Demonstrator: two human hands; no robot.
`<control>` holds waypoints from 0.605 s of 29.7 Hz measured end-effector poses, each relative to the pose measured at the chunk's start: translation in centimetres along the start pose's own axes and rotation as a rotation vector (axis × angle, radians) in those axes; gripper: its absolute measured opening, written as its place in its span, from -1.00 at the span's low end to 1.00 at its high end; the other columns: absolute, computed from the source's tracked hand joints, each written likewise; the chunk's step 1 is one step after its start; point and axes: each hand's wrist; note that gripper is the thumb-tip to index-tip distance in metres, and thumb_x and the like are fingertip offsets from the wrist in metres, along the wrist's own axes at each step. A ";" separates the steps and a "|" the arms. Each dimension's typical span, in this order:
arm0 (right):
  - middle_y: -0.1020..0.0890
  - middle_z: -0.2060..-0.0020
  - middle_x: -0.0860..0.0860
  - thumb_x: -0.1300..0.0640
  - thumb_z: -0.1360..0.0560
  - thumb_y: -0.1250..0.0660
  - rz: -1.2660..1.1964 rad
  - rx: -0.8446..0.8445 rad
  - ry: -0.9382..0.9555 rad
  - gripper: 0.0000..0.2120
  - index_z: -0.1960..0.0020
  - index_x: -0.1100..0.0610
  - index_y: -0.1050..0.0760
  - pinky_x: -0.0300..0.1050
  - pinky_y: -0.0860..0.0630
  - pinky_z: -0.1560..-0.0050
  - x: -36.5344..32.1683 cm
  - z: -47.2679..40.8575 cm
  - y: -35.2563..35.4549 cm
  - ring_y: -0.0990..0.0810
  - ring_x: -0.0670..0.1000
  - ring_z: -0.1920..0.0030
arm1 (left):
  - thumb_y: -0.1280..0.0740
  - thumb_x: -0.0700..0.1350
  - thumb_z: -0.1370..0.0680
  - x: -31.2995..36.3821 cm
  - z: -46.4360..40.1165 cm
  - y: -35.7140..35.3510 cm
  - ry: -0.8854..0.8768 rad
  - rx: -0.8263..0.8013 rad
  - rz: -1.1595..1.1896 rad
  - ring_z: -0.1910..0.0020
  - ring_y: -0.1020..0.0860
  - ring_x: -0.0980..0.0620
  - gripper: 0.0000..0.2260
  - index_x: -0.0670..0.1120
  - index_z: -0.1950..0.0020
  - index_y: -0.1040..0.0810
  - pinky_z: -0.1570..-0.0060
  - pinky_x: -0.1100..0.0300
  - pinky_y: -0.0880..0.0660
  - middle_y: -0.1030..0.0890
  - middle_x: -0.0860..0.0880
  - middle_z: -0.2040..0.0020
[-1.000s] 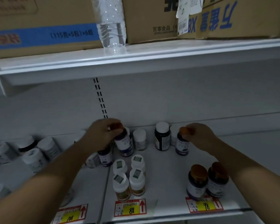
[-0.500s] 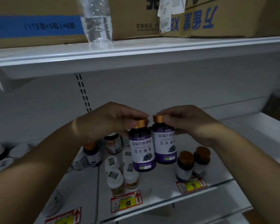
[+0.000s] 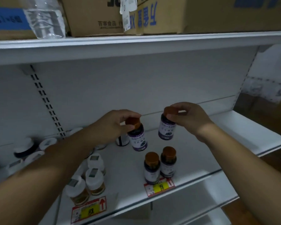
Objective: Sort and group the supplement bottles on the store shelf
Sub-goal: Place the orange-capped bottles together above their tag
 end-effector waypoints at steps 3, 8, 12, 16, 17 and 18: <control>-0.64 0.00 0.01 0.14 -0.33 -0.51 -0.021 -0.135 -0.053 -0.68 -0.06 0.13 -0.58 -0.25 -0.58 0.10 2.7 -1.3 0.6 -0.63 -0.03 0.01 | -0.31 -0.35 -0.51 -2.0 -1.3 -2.3 0.091 0.001 -0.010 -0.19 -0.48 0.08 -0.60 0.04 -0.24 -0.41 -0.24 0.26 -0.37 -0.49 0.06 -0.21; -0.66 0.05 0.06 0.18 -0.28 -0.53 0.056 -0.329 -0.076 -0.72 0.03 0.14 -0.60 -0.19 -0.58 0.07 6.3 -2.3 -0.7 -0.64 0.00 0.05 | -0.32 -0.29 -0.53 -4.7 -2.0 -4.6 0.224 -0.108 -0.176 -0.30 -0.42 0.05 -0.60 -0.12 -0.37 -0.41 -0.33 0.24 -0.34 -0.46 -0.01 -0.32; -0.65 0.09 0.06 0.22 -0.26 -0.54 0.103 -0.458 -0.095 -0.69 0.03 0.19 -0.58 -0.26 -0.59 0.19 8.4 -2.7 -1.7 -0.64 -0.03 0.13 | -0.32 -0.22 -0.54 -5.6 -2.2 -6.0 0.296 -0.152 -0.247 -0.30 -0.41 0.11 -0.64 -0.05 -0.34 -0.45 -0.31 0.28 -0.34 -0.47 0.04 -0.32; -0.65 0.08 -0.01 0.10 -0.33 -0.50 0.098 -0.519 -0.079 -0.77 0.04 0.09 -0.57 -0.37 -0.53 0.22 9.5 -2.6 -1.8 -0.63 -0.11 0.13 | -0.37 -0.14 -0.51 -6.4 -2.1 -5.7 0.331 -0.203 -0.172 -0.34 -0.39 0.15 -0.62 0.14 -0.29 -0.44 -0.37 0.21 -0.30 -0.43 0.13 -0.32; -0.66 0.08 -0.02 0.05 -0.35 -0.48 0.090 -0.534 -0.085 -0.78 0.04 0.05 -0.58 -0.34 -0.55 0.16 9.6 -2.7 -1.6 -0.63 -0.12 0.11 | -0.38 -0.12 -0.50 -6.5 -2.1 -5.5 0.340 -0.193 -0.135 -0.33 -0.38 0.16 -0.60 0.13 -0.31 -0.44 -0.35 0.25 -0.32 -0.43 0.13 -0.33; -0.65 0.06 -0.04 -0.01 -0.36 -0.46 0.082 -0.546 -0.100 -0.79 0.04 0.00 -0.58 -0.30 -0.55 0.07 9.7 -3.0 -1.5 -0.63 -0.12 0.07 | -0.40 -0.13 -0.49 -6.6 -2.2 -5.1 0.335 -0.120 -0.079 -0.31 -0.41 0.15 -0.61 0.10 -0.30 -0.47 -0.30 0.28 -0.36 -0.45 0.11 -0.31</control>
Point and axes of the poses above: each hand's wrist, its own z-axis away from the middle knuckle, its own y-axis out of the back of the hand, x = y × z
